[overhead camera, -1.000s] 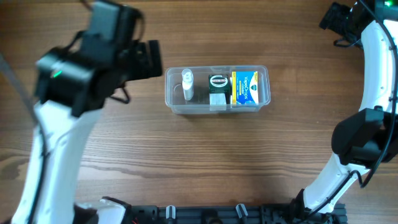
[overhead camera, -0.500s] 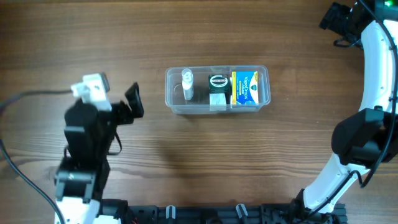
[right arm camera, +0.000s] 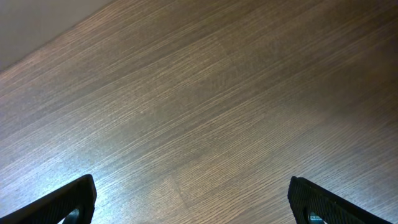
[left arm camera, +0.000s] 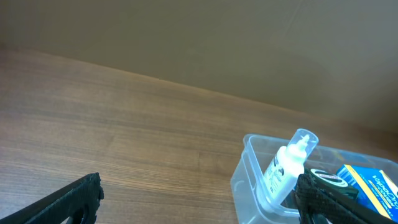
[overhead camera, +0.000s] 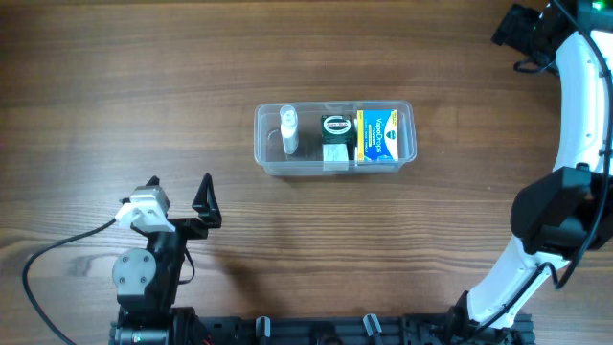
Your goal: Pack container
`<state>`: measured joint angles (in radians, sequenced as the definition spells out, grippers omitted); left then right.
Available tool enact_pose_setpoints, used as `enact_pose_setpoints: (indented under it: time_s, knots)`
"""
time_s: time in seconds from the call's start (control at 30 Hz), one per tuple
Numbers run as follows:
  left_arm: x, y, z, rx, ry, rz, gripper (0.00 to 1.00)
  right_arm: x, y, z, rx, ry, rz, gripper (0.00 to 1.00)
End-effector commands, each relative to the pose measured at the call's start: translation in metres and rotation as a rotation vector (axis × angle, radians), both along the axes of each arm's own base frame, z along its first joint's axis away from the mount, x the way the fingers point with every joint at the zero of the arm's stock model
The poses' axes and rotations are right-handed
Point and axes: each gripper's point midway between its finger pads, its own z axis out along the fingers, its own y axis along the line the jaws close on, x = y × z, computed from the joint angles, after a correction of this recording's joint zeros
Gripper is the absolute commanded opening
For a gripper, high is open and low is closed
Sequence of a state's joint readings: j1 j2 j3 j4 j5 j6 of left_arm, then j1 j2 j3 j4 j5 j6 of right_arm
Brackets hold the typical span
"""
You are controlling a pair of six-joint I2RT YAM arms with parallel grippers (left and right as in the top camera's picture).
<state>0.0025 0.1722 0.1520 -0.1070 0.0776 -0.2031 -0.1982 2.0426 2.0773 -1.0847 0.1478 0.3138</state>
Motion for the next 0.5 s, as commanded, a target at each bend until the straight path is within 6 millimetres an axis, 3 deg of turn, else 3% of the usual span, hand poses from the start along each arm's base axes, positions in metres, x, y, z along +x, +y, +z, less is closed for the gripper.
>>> enact_pose_setpoints:
  time_s: [0.0, 0.47]
  knots:
    - [-0.003, 0.000, -0.001, 0.000, -0.020, -0.005, 1.00, 0.000, -0.001, 0.000, -0.009, 0.001, -0.007, 1.00]
    - [-0.004, 0.005, -0.024, -0.014, -0.059, 0.016, 1.00, 0.000, -0.001, 0.000, -0.009, 0.001, -0.006, 1.00]
